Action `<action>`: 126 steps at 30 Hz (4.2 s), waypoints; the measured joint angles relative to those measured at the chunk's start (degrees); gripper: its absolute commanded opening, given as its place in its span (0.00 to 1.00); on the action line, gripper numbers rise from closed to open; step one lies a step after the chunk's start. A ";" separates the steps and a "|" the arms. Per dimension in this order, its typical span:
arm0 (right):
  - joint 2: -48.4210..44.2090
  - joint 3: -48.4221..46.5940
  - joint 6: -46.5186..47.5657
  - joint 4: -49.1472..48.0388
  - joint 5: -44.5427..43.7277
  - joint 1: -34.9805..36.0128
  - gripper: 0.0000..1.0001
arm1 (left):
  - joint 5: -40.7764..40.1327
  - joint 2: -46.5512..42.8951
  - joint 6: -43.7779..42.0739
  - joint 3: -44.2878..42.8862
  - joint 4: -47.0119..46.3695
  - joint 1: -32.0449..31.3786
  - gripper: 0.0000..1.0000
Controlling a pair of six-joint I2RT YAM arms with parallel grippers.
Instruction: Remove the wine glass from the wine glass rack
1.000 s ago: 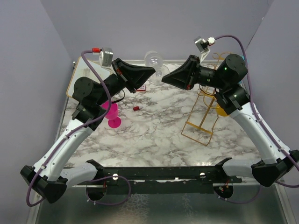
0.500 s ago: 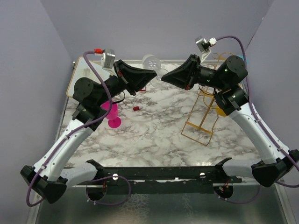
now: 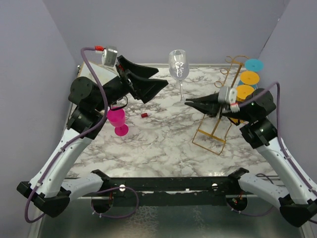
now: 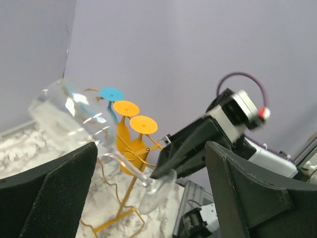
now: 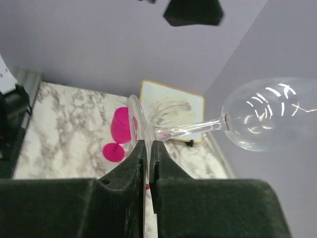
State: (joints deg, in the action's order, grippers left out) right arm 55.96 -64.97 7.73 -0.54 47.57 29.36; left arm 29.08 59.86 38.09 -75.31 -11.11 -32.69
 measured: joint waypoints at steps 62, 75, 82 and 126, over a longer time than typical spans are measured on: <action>-6.21 9.44 59.93 16.81 13.20 0.31 0.10 | 11.85 12.41 6.64 -10.51 21.35 2.36 0.63; -8.63 10.14 56.92 12.22 13.20 0.33 0.99 | 5.03 10.49 -4.07 -10.40 27.15 2.29 0.62; -15.13 10.88 48.19 8.79 12.66 0.33 0.99 | -4.24 -0.98 -19.69 1.55 26.60 2.29 0.65; -24.87 16.02 18.36 -15.02 3.82 0.33 0.99 | -26.08 1.25 -38.10 51.10 -15.52 3.08 0.57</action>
State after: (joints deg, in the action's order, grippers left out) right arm 31.09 -48.95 26.09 -15.55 51.40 29.69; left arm 3.01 61.10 -0.01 -24.21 -26.63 -29.61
